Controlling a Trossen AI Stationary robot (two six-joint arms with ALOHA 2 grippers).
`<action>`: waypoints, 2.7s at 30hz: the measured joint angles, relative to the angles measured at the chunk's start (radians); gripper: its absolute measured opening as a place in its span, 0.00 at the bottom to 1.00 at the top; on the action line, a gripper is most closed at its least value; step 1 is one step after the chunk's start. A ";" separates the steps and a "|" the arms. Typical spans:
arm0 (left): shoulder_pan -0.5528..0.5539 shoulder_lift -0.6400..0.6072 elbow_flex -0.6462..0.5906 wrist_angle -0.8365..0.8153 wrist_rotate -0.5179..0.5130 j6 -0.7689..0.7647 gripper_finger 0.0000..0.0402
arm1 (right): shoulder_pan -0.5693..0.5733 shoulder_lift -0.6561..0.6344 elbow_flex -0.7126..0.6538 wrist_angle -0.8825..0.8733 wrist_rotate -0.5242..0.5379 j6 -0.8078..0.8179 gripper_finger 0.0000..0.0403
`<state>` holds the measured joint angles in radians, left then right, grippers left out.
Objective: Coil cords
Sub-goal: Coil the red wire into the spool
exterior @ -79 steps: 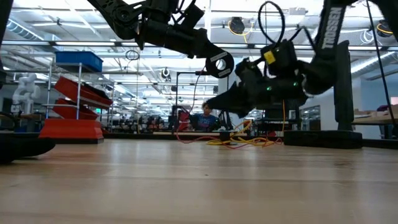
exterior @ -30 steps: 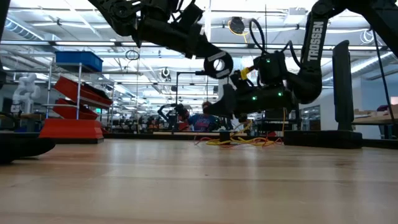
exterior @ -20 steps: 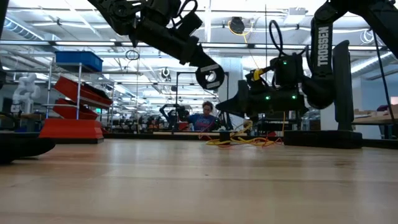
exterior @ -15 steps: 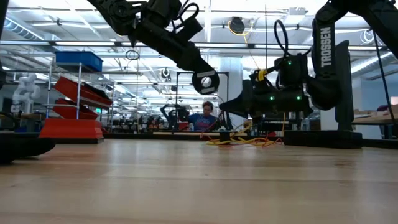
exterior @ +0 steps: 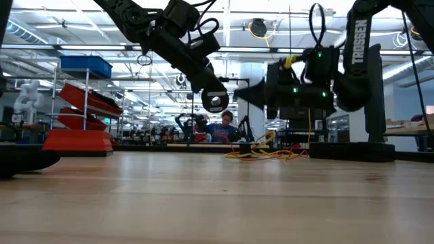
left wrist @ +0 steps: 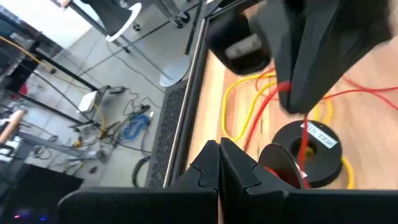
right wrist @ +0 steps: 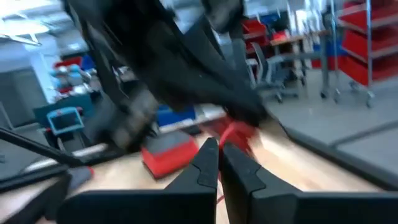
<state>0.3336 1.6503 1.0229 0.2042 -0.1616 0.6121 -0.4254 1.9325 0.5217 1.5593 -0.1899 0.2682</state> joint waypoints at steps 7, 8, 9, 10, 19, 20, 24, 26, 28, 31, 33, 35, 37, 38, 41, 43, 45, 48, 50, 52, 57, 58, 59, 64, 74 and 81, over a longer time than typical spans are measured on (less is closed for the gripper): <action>0.000 0.052 0.000 0.133 -0.053 0.004 0.00 | 0.055 -0.109 0.057 -0.196 0.001 -0.081 0.00; -0.002 0.059 0.000 0.163 -0.052 0.001 0.00 | 0.062 -0.117 0.070 -0.224 0.003 -0.094 0.00; -0.002 0.063 0.000 0.190 -0.048 -0.005 0.00 | 0.069 -0.125 0.081 -0.255 0.011 -0.107 0.00; -0.002 0.065 0.000 0.203 -0.048 -0.021 0.00 | 0.075 -0.129 0.092 -0.283 0.018 -0.120 0.00; -0.009 0.065 0.000 0.350 -0.038 -0.101 0.00 | 0.117 -0.129 0.128 -0.288 0.146 -0.206 0.00; -0.010 0.065 0.000 0.367 -0.038 -0.110 0.00 | 0.124 -0.129 0.130 -0.285 0.172 -0.221 0.00; -0.010 0.065 0.000 0.422 -0.039 -0.141 0.00 | 0.143 -0.129 0.130 -0.267 0.266 -0.275 0.00; -0.010 0.065 0.000 0.442 -0.038 -0.164 0.00 | 0.146 -0.129 0.130 -0.255 0.290 -0.295 0.00; -0.009 0.065 0.000 0.462 -0.031 -0.195 0.00 | 0.146 -0.129 0.130 -0.243 0.296 -0.315 0.00; -0.009 0.065 0.000 0.495 -0.028 -0.229 0.00 | 0.146 -0.129 0.130 -0.241 0.321 -0.332 0.00; -0.010 0.065 0.000 0.513 -0.024 -0.249 0.00 | 0.147 -0.130 0.131 -0.237 0.324 -0.344 0.00; -0.014 0.065 0.000 0.539 -0.022 -0.268 0.00 | 0.147 -0.130 0.132 -0.236 0.324 -0.344 0.00; -0.016 0.065 0.000 0.563 -0.021 -0.288 0.00 | 0.146 -0.130 0.132 -0.235 0.326 -0.345 0.00; -0.016 0.065 0.000 0.573 -0.020 -0.295 0.00 | 0.146 -0.130 0.132 -0.234 0.327 -0.350 0.00; -0.015 0.065 0.000 0.597 -0.020 -0.319 0.00 | 0.146 -0.131 0.132 -0.244 0.342 -0.359 0.00; -0.016 0.065 0.000 0.601 -0.019 -0.320 0.00 | 0.146 -0.131 0.132 -0.257 0.358 -0.367 0.00; -0.015 0.064 0.000 0.601 -0.011 -0.335 0.00 | 0.146 -0.131 0.132 -0.264 0.367 -0.373 0.00; -0.015 0.057 -0.001 0.601 0.018 -0.377 0.00 | 0.142 -0.131 0.132 -0.270 0.371 -0.387 0.00; -0.012 0.053 -0.001 0.602 0.032 -0.395 0.00 | 0.134 -0.131 0.132 -0.270 0.369 -0.386 0.00; -0.011 0.042 -0.001 0.595 0.049 -0.397 0.00 | 0.125 -0.131 0.132 -0.272 0.367 -0.386 0.00; -0.012 0.000 -0.002 0.575 0.063 -0.398 0.00 | 0.107 -0.131 0.132 -0.277 0.363 -0.386 0.00; -0.013 -0.008 -0.002 0.575 0.066 -0.398 0.00 | 0.102 -0.131 0.133 -0.279 0.362 -0.386 0.00; -0.013 -0.019 -0.002 0.571 0.068 -0.404 0.00 | 0.098 -0.131 0.133 -0.279 0.362 -0.386 0.00; -0.013 -0.063 -0.002 0.528 0.095 -0.424 0.00 | 0.083 -0.131 0.132 -0.290 0.358 -0.386 0.00; -0.013 -0.178 -0.002 0.325 0.157 -0.428 0.00 | 0.074 -0.129 0.130 -0.332 0.363 -0.389 0.00; -0.014 -0.289 -0.001 0.144 0.185 -0.424 0.00 | 0.066 -0.128 0.130 -0.343 0.365 -0.387 0.00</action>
<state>0.3191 1.3613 1.0215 0.3483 0.0236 0.1883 -0.3592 1.8050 0.6514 1.2163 0.1753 -0.1184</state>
